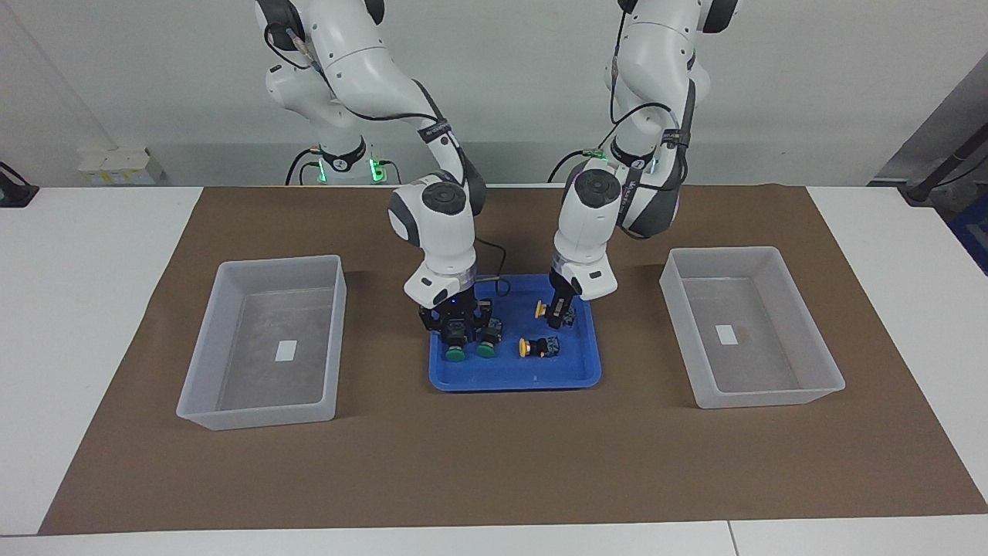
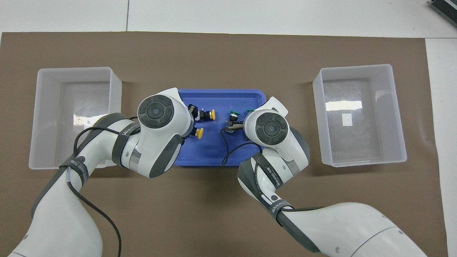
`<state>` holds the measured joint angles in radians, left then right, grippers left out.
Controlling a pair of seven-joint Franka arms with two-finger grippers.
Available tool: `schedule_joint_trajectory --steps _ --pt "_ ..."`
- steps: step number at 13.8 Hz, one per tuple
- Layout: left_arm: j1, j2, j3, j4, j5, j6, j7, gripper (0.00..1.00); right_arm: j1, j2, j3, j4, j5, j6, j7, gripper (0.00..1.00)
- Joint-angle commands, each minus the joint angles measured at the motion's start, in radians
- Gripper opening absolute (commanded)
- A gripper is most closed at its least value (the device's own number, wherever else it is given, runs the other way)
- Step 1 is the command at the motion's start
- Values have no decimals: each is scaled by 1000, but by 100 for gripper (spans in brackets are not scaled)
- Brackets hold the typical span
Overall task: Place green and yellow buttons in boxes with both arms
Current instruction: 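Carry the yellow button into the bin while the right gripper carries green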
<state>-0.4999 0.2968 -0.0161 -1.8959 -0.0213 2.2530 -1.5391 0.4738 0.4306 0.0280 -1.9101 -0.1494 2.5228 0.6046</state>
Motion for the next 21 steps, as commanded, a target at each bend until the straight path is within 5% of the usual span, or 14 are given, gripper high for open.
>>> schedule_joint_trajectory --steps 1,6,12,14,17,21 --pt "67 -22 1 133 12 -201 144 0 -3 -16 6 -15 -12 16 49 0" --pt "236 -22 -7 348 0 -455 552 0 -76 -154 6 -7 -12 -86 66 0" --pt "435 -36 -1 341 -89 -463 1158 0 -325 -277 6 -6 -9 -219 -202 0" --pt "471 -45 2 305 -92 -443 1278 0 -404 -271 6 -13 11 -213 -371 0" --pt "495 -117 2 104 -94 -258 1369 0 -490 -205 4 -17 96 -150 -599 0" --pt "526 -137 2 -57 -94 -83 1537 0 -558 -122 4 -21 97 -59 -729 0"
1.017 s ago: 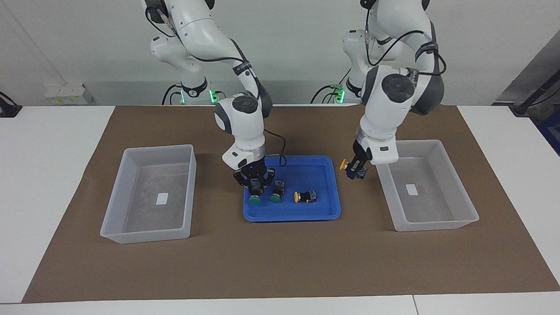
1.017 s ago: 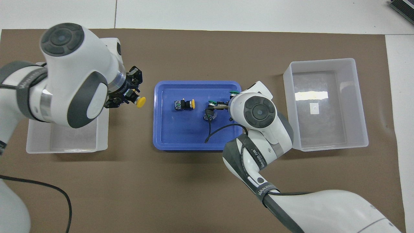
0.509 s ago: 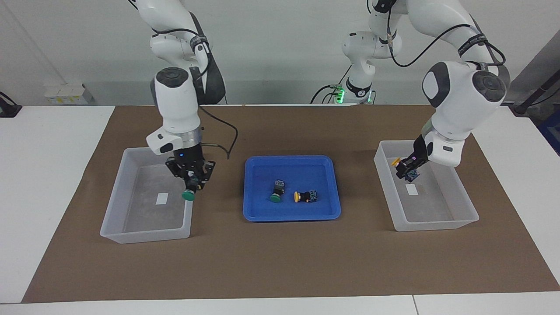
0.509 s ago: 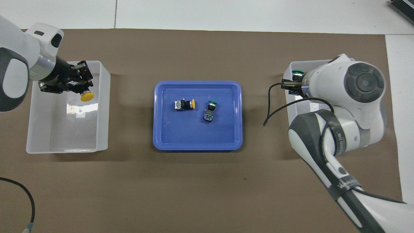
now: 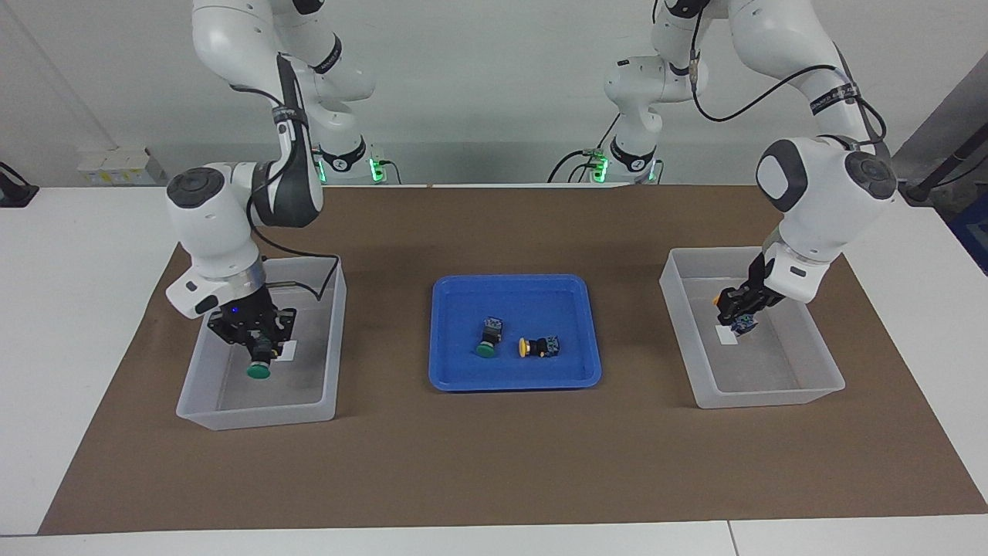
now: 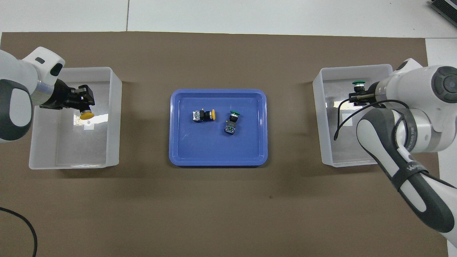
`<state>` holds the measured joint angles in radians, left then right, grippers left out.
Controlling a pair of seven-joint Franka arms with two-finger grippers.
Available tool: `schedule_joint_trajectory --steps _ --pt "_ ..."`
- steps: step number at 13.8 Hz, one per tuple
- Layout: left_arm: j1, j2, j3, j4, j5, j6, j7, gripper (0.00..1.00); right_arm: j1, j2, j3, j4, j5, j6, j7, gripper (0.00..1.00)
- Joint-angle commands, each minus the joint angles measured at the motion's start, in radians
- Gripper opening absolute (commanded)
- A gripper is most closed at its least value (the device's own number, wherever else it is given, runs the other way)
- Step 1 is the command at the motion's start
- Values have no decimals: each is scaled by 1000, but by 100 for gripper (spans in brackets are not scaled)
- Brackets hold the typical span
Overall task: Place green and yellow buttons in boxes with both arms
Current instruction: 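Carry the yellow button into the bin while the right gripper carries green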
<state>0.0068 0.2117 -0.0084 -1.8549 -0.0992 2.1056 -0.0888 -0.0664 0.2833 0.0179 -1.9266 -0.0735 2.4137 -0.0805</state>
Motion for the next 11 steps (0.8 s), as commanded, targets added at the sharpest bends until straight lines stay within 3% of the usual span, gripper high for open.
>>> schedule_joint_trajectory --steps 1,4,5,6,7,8,9,11 --pt "21 -48 -4 -105 -16 82 118 0 -23 48 14 -5 21 60 -42 0" --pt "33 -48 -4 -191 -14 192 162 0 -36 89 14 -5 21 93 -44 1" --pt "35 -46 -4 -202 -14 207 172 0 -38 89 14 -5 21 91 -44 25" --pt "38 -46 -4 -199 -14 202 193 0 -38 89 14 -5 21 91 -42 41" --pt "47 -44 -5 -198 -14 200 202 27 -38 89 14 -5 21 88 -41 42" --pt "47 -44 -5 -196 -14 200 202 41 -38 89 14 -5 21 87 -41 44" --pt "47 -43 -4 -191 -14 200 204 58 -38 89 14 -5 21 87 -39 59" --pt "45 -43 -5 -190 -13 203 216 67 -36 88 16 -3 21 85 -28 72"
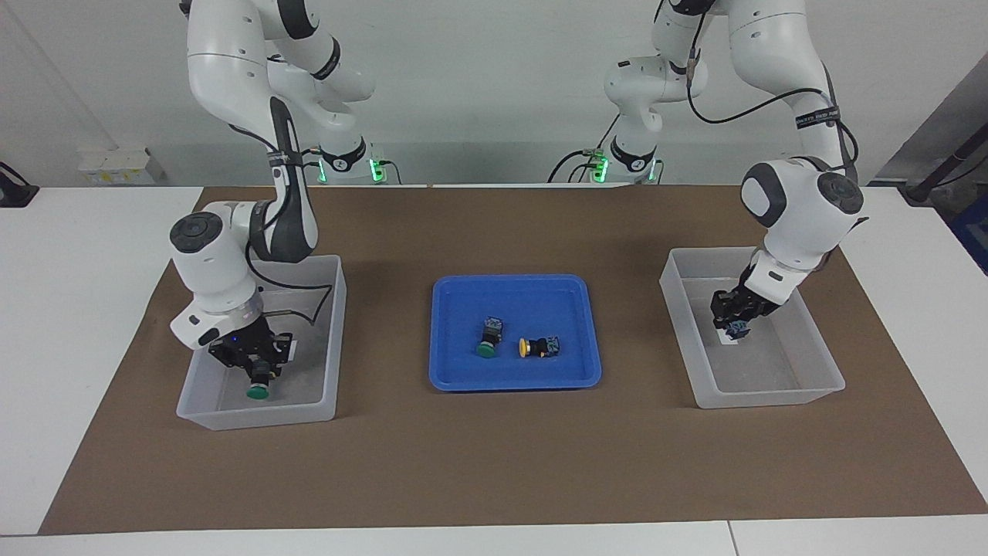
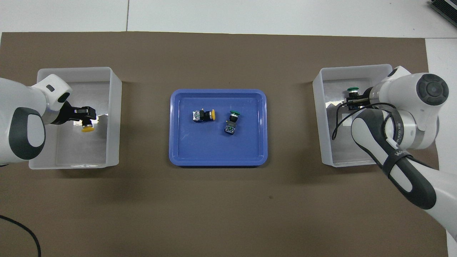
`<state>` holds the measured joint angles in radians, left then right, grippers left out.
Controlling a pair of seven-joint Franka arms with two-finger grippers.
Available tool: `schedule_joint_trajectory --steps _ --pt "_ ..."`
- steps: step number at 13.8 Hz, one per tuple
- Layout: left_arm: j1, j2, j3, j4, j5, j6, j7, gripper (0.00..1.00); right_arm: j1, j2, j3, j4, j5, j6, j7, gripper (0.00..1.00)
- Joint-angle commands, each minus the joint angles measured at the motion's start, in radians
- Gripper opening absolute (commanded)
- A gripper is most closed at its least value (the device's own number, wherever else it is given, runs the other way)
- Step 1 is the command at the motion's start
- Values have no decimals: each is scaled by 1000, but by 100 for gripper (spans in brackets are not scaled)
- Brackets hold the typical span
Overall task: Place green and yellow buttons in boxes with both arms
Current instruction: 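Release the buttons in the bins and move both grippers back toward the tray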
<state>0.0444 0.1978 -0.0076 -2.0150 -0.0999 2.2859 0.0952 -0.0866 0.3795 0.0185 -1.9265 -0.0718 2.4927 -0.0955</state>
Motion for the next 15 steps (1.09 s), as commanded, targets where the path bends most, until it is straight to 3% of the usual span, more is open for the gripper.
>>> schedule_joint_trajectory --steps 1,2,3,4,7,9,11,13,15 --pt "9 -28 -5 -30 -12 24 49 77 -15 -14 15 -2 20 3 -13 88" --pt "9 -28 -5 -27 -14 24 55 77 -12 -25 15 1 20 -1 -12 94" --pt "9 -20 -6 -10 -12 15 54 60 -6 -40 15 3 20 -8 -6 100" --pt "2 -14 -6 19 -12 -9 46 56 1 -62 15 4 20 -23 6 100" --pt "-9 0 -9 88 -14 -55 -18 56 63 -145 17 11 21 -99 109 100" --pt "-26 20 -14 181 -15 -153 -112 47 137 -180 17 11 21 -118 198 100" --pt "-75 37 -14 269 -15 -233 -298 42 207 -191 17 36 21 -155 345 100" --pt "-174 38 -11 271 -11 -217 -610 35 284 -183 17 60 21 -167 504 100" --pt "-239 38 -12 263 -4 -184 -832 34 344 -168 17 67 21 -156 589 100"
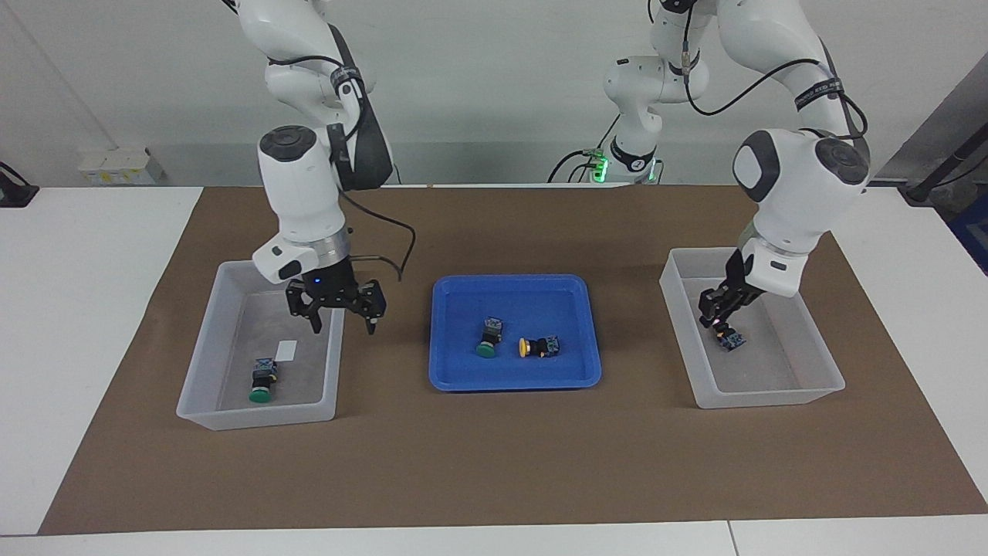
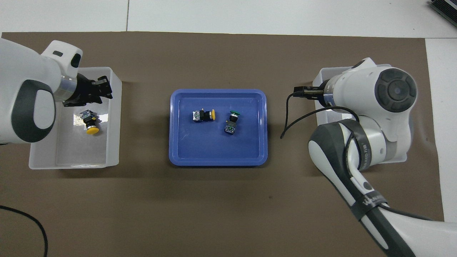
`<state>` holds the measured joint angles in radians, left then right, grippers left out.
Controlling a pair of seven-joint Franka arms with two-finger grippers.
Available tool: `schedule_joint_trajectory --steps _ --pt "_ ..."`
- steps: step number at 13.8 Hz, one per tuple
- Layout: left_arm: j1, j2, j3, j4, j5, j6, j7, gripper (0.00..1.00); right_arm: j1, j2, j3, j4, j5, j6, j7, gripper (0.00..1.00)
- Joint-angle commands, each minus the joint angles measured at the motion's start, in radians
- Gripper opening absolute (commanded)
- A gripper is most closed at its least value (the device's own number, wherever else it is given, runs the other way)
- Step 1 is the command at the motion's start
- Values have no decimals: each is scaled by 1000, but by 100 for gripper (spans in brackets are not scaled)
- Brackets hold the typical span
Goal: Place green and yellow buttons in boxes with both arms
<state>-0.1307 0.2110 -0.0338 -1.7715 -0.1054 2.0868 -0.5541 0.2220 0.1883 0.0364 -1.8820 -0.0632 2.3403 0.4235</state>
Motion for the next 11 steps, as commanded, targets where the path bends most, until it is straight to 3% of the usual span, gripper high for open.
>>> schedule_joint_trajectory --steps 1,4,7,11 --pt "-91 25 14 11 1 35 -275 34 55 36 -1 27 13 2 116 100" --pt "-177 24 15 -34 1 117 -554 34 131 77 -1 55 13 16 239 100" --pt "-248 37 15 -72 3 199 -768 37 198 143 -1 60 11 103 343 100" --pt "-339 146 18 -72 59 330 -1054 52 275 215 -1 60 -3 158 408 100"
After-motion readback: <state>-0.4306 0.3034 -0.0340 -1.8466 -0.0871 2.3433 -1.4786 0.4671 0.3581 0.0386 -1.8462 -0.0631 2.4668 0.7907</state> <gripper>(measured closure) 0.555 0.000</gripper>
